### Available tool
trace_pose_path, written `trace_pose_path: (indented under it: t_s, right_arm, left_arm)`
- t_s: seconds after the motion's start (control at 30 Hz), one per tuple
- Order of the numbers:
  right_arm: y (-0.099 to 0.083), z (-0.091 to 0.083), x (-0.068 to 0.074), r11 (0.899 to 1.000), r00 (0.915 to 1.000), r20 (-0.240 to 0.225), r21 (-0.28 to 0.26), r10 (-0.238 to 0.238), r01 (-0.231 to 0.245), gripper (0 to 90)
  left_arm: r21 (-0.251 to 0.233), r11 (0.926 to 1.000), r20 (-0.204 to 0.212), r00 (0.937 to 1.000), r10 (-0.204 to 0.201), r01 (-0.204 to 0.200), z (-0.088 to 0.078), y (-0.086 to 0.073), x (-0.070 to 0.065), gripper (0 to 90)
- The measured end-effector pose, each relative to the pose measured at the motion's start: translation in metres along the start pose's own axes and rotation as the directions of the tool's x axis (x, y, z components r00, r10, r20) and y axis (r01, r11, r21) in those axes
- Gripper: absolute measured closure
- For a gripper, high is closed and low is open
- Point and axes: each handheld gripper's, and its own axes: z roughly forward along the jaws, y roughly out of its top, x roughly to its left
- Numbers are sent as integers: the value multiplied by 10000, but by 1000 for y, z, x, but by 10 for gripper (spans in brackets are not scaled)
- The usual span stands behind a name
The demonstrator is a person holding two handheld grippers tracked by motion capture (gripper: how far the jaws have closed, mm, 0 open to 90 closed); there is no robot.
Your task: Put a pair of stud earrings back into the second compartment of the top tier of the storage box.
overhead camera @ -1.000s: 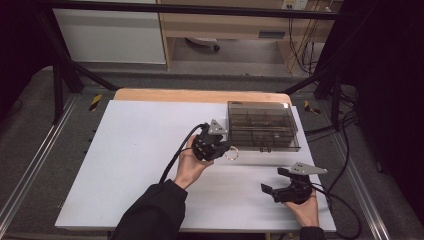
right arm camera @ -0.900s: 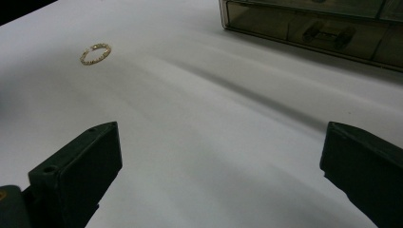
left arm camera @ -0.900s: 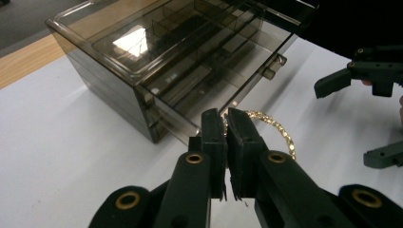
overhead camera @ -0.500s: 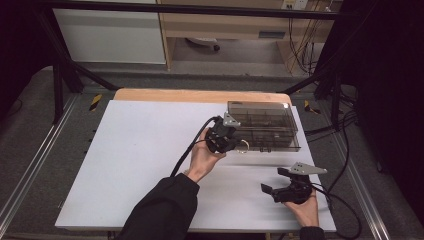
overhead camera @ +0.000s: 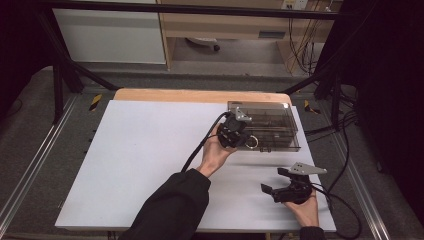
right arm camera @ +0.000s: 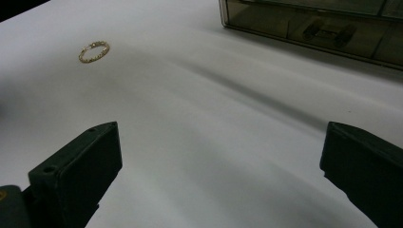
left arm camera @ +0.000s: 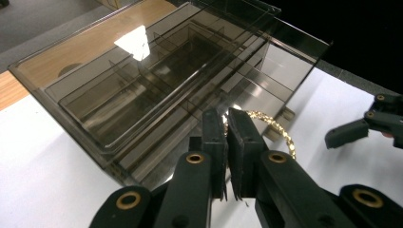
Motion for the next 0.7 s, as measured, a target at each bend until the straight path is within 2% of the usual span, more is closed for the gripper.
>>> trace_pose_path:
  t_s: [0.27,0.43,0.53,0.7]
  right_arm:
    - [0,0,0,10000,10000,-25,-45,53,-53,6]
    - [0,0,0,10000,10000,-42,-20,36,-36,6]
    - [0,0,0,10000,10000,-50,-17,54,-55,6]
    - [0,0,0,10000,10000,-43,-49,36,-36,6]
  left_arm:
    - [77,9998,-103,9998,-168,169,18,8,0,853]
    - [143,9999,-232,9997,-78,81,28,13,-2,853]
    - [171,9997,-224,9996,-188,192,34,13,-2,853]
    - [286,9995,-287,9995,-109,117,45,12,-6,852]
